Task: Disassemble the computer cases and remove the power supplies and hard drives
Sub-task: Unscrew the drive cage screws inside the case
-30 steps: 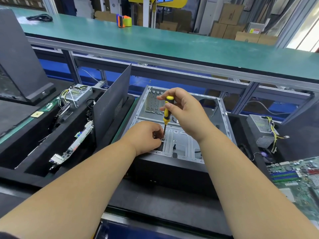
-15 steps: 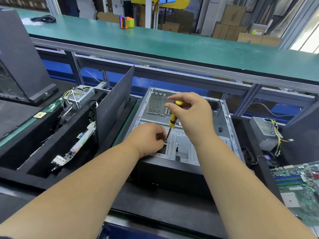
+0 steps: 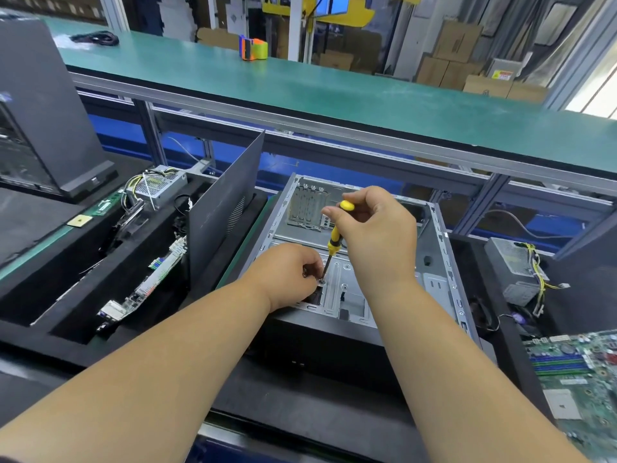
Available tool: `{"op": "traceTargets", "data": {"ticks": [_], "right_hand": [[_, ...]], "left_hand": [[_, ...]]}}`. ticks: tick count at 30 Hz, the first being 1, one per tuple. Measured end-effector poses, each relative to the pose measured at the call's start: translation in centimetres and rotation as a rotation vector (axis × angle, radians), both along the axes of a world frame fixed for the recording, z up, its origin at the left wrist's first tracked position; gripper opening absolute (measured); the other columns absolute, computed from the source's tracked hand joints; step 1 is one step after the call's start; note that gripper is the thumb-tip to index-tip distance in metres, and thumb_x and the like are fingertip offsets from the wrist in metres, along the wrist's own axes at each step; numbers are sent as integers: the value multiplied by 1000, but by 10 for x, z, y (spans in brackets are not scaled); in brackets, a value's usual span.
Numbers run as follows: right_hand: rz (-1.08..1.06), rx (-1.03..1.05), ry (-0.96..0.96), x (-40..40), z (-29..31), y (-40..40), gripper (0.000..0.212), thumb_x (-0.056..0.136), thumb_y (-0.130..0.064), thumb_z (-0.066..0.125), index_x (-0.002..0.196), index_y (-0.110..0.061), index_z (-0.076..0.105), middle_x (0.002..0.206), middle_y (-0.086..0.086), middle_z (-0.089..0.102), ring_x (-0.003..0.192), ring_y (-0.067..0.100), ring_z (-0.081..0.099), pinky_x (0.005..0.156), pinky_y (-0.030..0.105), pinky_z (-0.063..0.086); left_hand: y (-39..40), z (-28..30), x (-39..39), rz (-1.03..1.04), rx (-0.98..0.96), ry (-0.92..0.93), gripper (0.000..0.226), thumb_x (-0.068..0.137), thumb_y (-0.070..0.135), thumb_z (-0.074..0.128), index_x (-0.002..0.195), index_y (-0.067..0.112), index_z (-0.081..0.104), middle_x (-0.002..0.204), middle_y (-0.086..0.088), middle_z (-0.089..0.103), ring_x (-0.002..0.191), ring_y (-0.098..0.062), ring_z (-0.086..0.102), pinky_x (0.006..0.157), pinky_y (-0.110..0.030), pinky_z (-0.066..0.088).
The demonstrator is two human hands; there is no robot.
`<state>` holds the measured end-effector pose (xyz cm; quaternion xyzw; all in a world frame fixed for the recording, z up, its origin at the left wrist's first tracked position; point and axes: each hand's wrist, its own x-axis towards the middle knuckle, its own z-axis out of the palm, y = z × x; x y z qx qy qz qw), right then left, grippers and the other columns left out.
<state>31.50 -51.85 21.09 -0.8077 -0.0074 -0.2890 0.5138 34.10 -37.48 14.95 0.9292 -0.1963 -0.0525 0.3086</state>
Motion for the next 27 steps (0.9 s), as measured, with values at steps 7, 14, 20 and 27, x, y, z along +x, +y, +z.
{"op": "traceTargets", "data": {"ticks": [7,14,20,27], "right_hand": [[68,-5,50,1,4,1,18,78,-27,84,90,-21,71,80,-8,69,78,11,67,75,34,58],[197,112,93,5,7,-12,14,80,-13,81,90,-18,72,83,-2,75,80,13,72,80,39,60],[357,55,140,12,8,-17,15,89,-7,70,101,-16,72,97,1,76,95,12,72,89,36,58],[490,117,153,14,1,-17,21,100,-1,49,110,-8,66,105,3,74,100,16,70,89,29,56]], "left_hand": [[1,-1,0,20,-39,45,25,81,14,59,84,36,68,84,18,65,81,-1,59,75,-21,49],[3,-1,1,32,-60,89,25,81,19,63,95,37,73,92,15,70,88,-6,63,84,-30,56],[2,-2,3,58,-71,109,23,83,20,63,93,38,74,86,15,69,82,-4,63,79,-29,57],[1,-1,4,65,-84,96,21,82,18,63,86,35,75,83,14,69,79,-5,64,78,-31,58]]}}
